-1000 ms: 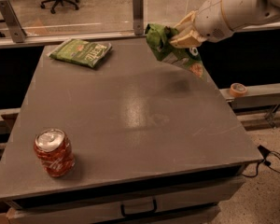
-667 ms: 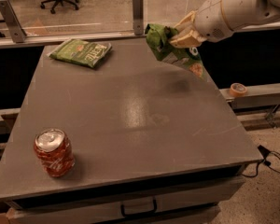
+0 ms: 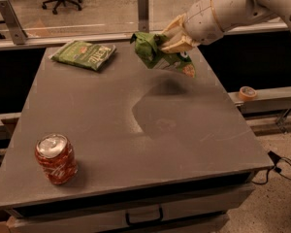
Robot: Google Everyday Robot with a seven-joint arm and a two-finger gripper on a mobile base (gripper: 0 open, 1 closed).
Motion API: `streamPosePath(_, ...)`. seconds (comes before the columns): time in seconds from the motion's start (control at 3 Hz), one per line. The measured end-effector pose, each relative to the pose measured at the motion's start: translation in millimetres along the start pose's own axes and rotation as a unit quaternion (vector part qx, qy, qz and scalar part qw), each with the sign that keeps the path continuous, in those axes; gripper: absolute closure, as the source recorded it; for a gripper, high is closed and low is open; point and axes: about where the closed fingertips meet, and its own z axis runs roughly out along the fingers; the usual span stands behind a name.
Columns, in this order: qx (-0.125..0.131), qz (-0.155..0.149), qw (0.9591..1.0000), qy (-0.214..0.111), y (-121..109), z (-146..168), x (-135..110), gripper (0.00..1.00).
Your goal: Move green rice chip bag near green jalapeno chip bag
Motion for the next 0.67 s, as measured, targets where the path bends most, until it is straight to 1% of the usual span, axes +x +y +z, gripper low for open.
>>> streamPosePath(0.33, 0.0, 0.0, 1.0, 0.0, 0.0, 0.1, 0.0, 1.0)
streamPosePath(0.67, 0.008, -0.015, 0.9998, -0.002, -5.0, 15.3, 6.8, 1.0)
